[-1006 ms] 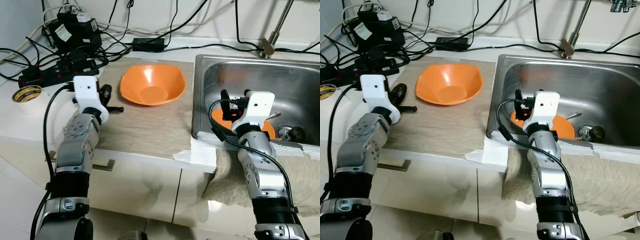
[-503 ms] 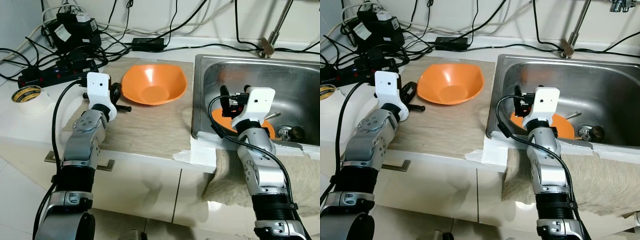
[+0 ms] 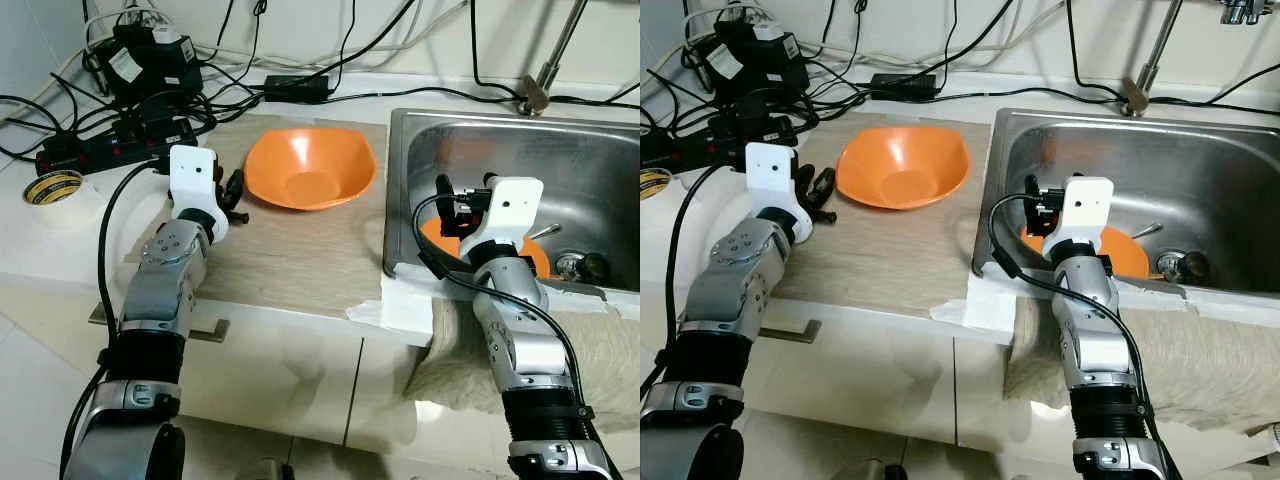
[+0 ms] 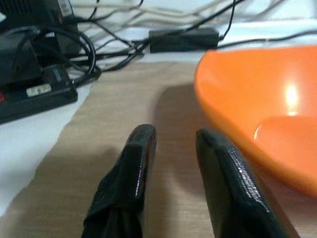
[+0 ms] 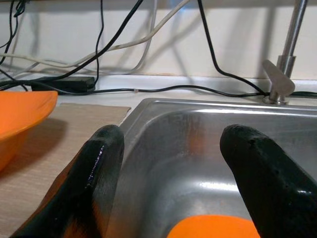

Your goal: Kitchen organization

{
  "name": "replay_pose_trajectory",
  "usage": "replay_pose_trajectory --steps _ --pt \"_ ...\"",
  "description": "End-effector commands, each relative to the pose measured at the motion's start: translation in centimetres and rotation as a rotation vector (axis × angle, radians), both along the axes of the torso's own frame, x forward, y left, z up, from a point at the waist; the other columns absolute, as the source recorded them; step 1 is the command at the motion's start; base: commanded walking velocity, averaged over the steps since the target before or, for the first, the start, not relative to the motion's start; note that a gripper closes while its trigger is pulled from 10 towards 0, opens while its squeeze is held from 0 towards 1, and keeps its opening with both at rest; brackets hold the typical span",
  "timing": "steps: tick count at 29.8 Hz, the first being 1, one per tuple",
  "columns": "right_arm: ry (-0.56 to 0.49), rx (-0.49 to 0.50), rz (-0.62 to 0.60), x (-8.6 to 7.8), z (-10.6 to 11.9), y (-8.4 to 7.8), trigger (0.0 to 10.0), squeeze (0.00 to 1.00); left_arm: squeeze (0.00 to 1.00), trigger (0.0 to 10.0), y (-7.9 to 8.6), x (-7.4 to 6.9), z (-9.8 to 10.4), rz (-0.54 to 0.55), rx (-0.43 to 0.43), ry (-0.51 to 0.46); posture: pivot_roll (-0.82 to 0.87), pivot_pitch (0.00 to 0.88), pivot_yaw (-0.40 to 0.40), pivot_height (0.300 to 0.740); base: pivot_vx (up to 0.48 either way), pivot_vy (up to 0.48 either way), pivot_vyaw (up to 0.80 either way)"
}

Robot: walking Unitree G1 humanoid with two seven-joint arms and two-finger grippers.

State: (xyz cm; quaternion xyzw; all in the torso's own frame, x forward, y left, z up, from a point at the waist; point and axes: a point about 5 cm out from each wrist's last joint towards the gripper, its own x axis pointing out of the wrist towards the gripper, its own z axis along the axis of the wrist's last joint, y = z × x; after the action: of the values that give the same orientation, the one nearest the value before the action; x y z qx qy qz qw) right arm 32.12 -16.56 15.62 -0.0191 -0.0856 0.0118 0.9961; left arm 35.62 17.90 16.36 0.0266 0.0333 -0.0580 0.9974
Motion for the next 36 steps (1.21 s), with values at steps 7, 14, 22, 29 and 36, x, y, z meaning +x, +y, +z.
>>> replay_pose_trajectory --steps 7,14,22,29,36 --pt "0.009 -0.01 0.008 -0.2 -0.4 0.1 10.0 0.0 1.0 10.0 0.5 0.6 0.9 0.016 0.025 0.001 -0.05 0.0 0.049 0.732 0.0 0.0 0.0" --pt "0.008 -0.016 0.016 -0.2 -0.5 0.2 10.0 0.0 1.0 10.0 1.6 1.2 1.3 0.049 0.036 0.002 -0.05 0.0 0.053 0.732 0.0 0.0 0.0" --pt "0.004 -0.022 0.018 -0.3 -0.4 0.3 10.0 0.0 1.0 10.0 0.9 1.3 0.9 -0.005 0.041 0.028 -0.05 0.0 0.057 0.732 0.0 0.0 0.0" --pt "0.012 -0.034 0.024 -0.4 -0.6 0.3 10.0 0.0 0.0 10.0 1.6 2.1 1.0 0.055 0.069 0.048 -0.06 0.0 0.048 0.732 0.0 0.0 0.0" --pt "0.015 -0.042 0.03 -0.5 -0.6 0.4 10.0 0.0 0.0 10.0 3.1 2.7 2.4 0.16 0.159 0.01 -0.06 0.0 0.042 0.732 0.0 0.0 0.0"
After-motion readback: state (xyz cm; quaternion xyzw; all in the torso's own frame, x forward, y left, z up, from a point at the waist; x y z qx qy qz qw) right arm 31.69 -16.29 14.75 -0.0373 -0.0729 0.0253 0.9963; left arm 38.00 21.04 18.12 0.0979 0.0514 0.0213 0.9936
